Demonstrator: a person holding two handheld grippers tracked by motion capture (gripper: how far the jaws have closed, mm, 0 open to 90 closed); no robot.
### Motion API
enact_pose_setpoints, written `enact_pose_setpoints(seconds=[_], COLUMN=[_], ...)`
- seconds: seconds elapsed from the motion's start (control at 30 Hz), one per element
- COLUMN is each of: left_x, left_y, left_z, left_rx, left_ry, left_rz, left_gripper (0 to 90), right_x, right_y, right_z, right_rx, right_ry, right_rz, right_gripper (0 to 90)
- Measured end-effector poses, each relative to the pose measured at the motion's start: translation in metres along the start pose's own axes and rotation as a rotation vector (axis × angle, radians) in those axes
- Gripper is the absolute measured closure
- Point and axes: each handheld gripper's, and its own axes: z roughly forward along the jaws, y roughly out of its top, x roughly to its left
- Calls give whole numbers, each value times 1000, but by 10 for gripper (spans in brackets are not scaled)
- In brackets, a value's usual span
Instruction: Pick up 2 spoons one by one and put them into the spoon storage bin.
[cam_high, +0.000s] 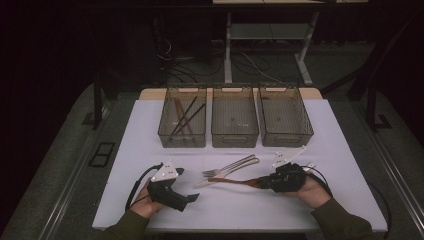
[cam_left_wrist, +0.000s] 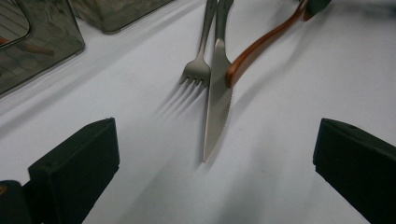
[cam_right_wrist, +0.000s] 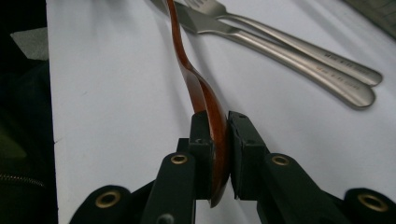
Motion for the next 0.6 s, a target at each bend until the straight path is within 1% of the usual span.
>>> enact_pose_setpoints(seconds=[0.33, 0.6], left_x=[-1, -1], left_y=[0, 0], left_z=[1, 1], left_rx=[3, 2], left_ry=[-1, -3], left_rz=[0, 0], left_gripper=[0, 0], right_x=[-6, -10], right_y=[6, 12], right_z=[-11, -17], right_rx=[-55, -88], right_ry=[-34, -61], right_rz=[12, 17], right_gripper=[805, 808])
